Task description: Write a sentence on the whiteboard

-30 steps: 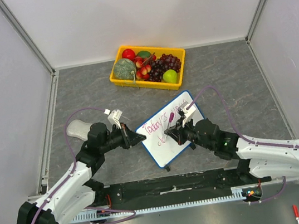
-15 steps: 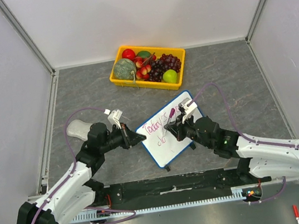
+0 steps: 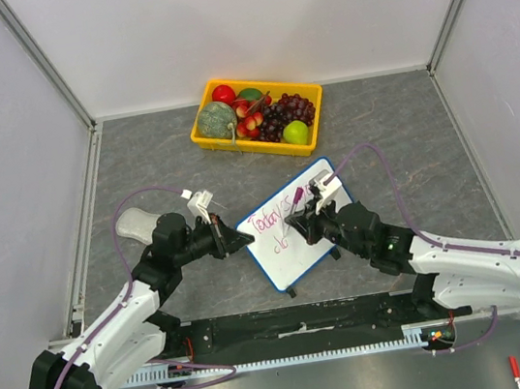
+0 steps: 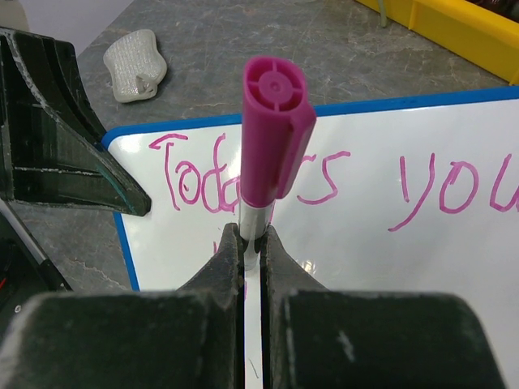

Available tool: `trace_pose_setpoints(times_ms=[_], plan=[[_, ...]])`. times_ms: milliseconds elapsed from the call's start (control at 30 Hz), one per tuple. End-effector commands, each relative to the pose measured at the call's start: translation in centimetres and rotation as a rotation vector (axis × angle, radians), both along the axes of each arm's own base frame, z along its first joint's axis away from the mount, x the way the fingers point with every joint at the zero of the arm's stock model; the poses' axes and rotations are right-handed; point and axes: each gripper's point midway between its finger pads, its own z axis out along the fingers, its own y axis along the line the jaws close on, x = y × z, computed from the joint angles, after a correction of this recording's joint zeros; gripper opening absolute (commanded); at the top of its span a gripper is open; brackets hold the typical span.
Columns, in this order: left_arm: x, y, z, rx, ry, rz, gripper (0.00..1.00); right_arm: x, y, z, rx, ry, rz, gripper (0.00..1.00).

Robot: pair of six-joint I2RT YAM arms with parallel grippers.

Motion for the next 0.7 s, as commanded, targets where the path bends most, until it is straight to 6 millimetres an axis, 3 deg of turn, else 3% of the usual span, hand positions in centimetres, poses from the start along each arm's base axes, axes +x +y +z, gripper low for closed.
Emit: trace_pose_setpoints(times_ms=[0, 367, 667], plan=[[-1.1, 2.9, -5.8, 0.234, 0.061, 0.025, 0.02, 0.0, -0.9, -1.2, -0.021, 0.007, -0.022, 0.0], [-1.1, 2.9, -5.9, 0.236, 0.061, 0.026, 0.02, -0.4, -1.5, -2.5, -0.045, 0.025, -0.025, 0.0], [-1.1, 2.9, -5.9, 0.237, 0.064, 0.024, 0.02, 0.2, -1.4, 0.8, -0.003, -0.025, -0.043, 0.0]])
